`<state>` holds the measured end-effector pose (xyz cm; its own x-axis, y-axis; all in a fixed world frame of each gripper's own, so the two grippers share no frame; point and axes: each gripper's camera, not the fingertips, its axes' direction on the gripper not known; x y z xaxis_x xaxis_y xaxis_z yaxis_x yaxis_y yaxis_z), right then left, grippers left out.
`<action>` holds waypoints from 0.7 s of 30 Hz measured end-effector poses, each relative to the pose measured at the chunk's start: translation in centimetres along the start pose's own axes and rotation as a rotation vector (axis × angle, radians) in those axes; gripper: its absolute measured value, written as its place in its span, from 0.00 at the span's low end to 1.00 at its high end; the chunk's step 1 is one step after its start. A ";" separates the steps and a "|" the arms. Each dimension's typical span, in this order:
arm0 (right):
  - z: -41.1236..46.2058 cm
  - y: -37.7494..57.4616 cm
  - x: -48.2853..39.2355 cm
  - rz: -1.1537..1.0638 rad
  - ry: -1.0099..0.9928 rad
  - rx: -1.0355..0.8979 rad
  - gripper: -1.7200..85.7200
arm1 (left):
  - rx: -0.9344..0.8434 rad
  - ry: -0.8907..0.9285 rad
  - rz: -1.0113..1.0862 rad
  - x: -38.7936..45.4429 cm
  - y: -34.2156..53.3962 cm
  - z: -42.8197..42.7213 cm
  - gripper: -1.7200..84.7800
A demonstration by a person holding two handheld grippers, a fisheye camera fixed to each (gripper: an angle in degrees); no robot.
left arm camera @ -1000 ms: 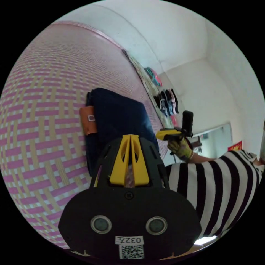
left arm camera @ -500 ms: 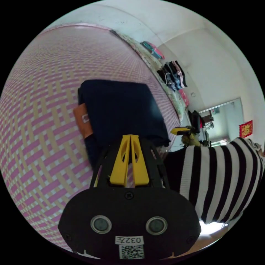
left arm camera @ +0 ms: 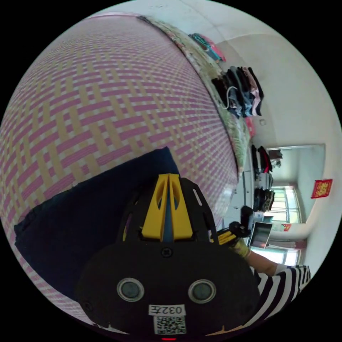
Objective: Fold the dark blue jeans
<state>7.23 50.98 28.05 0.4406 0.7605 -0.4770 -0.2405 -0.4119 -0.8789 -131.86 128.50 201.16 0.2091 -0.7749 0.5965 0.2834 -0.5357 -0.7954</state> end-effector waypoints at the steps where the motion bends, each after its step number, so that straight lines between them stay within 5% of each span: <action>1: -0.9 0.2 -0.8 -0.022 -0.014 0.030 0.01 | -0.010 -0.009 -0.018 -0.3 -0.2 0.3 0.01; 7: -3.4 0.3 -3.6 -0.096 0.243 -0.049 0.01 | 0.024 0.023 -0.070 0.0 -0.2 1.7 0.01; 12: -4.9 0.6 0.3 -0.026 0.116 -0.178 0.01 | 0.040 0.053 -0.032 1.3 -0.2 0.4 0.01; 16: -8.6 -0.5 0.4 -0.054 0.045 -0.018 0.01 | 0.057 0.277 0.130 1.1 4.0 -2.5 0.01; 21: -7.1 -4.8 -0.2 -0.124 0.041 -0.046 0.01 | -0.112 0.091 0.130 -0.6 12.7 -2.1 0.01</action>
<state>14.45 49.25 32.34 0.4998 0.7863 -0.3633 -0.1422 -0.3392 -0.9299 -130.34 121.42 190.46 0.1498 -0.8647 0.4795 0.1521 -0.4590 -0.8753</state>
